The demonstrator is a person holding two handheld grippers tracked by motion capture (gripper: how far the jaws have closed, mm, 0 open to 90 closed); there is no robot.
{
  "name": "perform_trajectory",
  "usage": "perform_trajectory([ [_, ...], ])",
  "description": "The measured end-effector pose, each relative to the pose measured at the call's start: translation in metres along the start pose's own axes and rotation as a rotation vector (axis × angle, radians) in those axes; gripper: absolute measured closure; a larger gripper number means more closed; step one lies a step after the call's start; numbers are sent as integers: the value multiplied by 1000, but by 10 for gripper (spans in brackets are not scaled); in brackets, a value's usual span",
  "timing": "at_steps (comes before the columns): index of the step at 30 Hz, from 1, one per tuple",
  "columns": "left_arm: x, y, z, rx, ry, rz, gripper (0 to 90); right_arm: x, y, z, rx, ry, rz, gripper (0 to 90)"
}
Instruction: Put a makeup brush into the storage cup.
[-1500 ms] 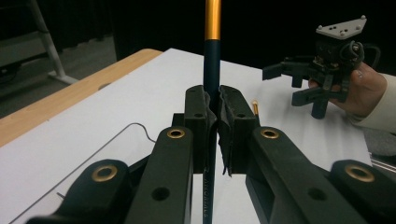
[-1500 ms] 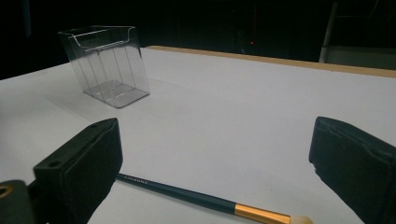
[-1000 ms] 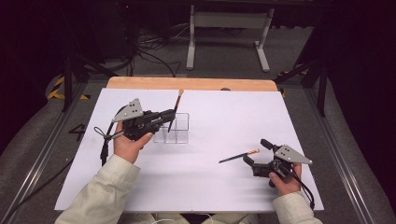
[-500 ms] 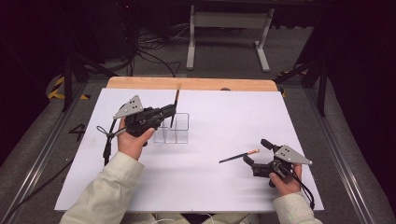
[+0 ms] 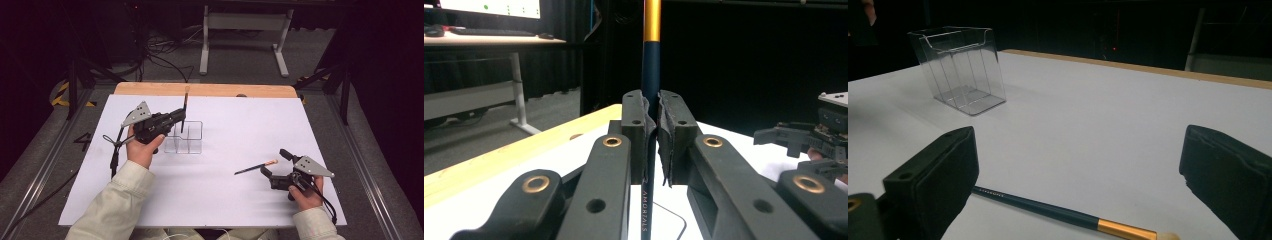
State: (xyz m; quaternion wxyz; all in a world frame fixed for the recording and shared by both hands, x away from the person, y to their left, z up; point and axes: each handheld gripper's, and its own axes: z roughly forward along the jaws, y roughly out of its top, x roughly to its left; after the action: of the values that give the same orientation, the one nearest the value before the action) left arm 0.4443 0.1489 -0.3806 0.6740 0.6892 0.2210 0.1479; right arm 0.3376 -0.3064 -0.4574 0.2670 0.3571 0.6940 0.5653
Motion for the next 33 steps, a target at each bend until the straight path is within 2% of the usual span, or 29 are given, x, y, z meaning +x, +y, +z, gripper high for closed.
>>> perform_trajectory([
  [12, 7, -9, 2, 35, 9, -23, 826, 0, 0, 0, 0, 0, -2, 33],
  [23, 11, -17, 5, 92, 12, -45, 826, 0, 0, 0, 0, 1, -3, 32],
  [33, 12, -21, 5, 144, 16, -50, 825, 0, 0, 0, 0, 1, -4, 32],
])
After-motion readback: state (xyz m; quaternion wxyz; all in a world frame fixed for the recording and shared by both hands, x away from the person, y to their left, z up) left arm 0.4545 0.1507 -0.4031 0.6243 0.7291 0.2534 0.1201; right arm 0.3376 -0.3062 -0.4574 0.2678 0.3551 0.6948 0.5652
